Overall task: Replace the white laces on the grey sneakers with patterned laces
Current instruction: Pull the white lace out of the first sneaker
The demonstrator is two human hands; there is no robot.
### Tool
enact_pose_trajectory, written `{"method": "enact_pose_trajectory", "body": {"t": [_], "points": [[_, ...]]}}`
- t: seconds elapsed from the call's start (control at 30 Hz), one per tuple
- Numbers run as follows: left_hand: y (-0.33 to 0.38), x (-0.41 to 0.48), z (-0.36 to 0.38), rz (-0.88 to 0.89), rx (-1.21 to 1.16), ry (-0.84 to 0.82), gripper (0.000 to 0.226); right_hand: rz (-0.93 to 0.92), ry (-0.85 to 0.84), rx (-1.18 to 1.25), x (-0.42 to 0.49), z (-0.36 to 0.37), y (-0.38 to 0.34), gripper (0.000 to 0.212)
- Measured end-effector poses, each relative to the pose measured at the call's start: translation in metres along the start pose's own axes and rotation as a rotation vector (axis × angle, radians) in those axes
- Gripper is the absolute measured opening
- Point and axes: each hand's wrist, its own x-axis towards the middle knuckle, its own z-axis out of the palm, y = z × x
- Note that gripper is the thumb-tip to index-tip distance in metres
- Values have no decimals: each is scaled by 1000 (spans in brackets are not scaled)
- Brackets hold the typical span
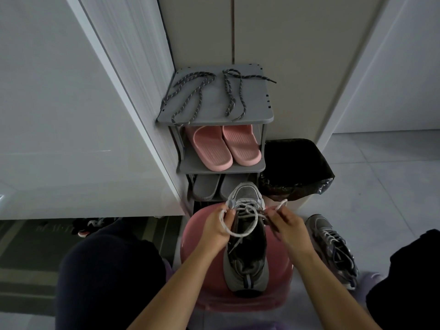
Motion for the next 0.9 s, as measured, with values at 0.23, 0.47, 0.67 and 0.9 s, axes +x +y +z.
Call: {"method": "enact_pose_trajectory", "body": {"t": [0.23, 0.47, 0.67, 0.9], "points": [[-17, -7, -27, -165, -187, 172, 34, 39, 161, 226, 6, -11, -13, 16], [-8, 9, 13, -109, -76, -5, 29, 51, -165, 186, -6, 11, -5, 14], [-10, 4, 9, 66, 46, 123, 35, -17, 6, -106, -5, 12, 7, 8], [-26, -5, -9, -155, -572, 277, 18, 146, 184, 412, 0, 12, -2, 14]]}}
